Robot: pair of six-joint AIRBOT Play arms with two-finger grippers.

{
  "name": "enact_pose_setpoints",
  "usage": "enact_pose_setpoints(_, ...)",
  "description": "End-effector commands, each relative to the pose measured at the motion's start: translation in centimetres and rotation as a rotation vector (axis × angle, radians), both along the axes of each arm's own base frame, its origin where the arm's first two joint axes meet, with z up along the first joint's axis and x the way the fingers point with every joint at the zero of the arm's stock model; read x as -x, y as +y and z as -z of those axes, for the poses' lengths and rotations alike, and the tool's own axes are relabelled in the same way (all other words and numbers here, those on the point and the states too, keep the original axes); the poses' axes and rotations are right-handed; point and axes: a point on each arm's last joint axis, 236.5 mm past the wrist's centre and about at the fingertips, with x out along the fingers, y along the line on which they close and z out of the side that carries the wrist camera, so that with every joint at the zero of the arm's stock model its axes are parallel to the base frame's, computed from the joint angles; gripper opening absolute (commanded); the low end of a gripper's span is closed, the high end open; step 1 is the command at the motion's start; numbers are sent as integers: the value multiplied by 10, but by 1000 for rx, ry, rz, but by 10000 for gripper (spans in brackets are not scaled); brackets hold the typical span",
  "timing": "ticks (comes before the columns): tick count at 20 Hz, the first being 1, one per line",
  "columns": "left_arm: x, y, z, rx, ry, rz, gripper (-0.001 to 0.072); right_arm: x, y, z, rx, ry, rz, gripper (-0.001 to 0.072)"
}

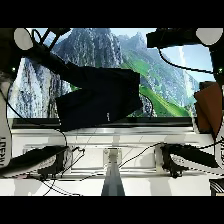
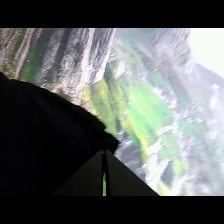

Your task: Fold the clothes and pants, and hang the long-sleeved shirts on hangers.

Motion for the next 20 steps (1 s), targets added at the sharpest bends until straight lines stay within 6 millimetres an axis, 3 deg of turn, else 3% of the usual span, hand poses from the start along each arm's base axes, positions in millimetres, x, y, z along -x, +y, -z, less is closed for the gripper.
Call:
enact_pose_setpoints(1,0,0,-1,0,-3,-1,7,-9,-48,22,176,41,-49,29)
enact_pose_setpoints(4,0,0,-1,0,-2,-1,7,13,-109,89,164,288,61,28)
enact_pose_setpoints(6,-5,-1,-2,6,-22,-2,7,44,-122,145,52,480,44,28)
enact_pose_setpoints(9,-13,-4,-6,24,-57,-9,7,94,-96,208,-252,700,3,29)
enact_pose_setpoints(10,-12,-6,-6,39,-52,-30,7,105,-85,224,-337,739,2,108)
enact_pose_setpoints(11,-11,-9,-6,56,-45,-39,7,111,-77,240,-390,757,26,378)
enact_pose_setpoints(12,-11,-10,-6,60,-44,-37,8,116,-69,257,-430,771,51,529)
enact_pose_setpoints(16,-11,-10,-6,61,-44,-36,7,148,-42,311,-477,907,79,528)
enact_pose_setpoints(18,-8,-20,-7,104,-30,-30,7,161,-25,325,-508,1004,59,528)
enact_pose_setpoints(20,-6,-28,-8,139,-21,-23,10,158,-2,328,-602,1034,60,528)
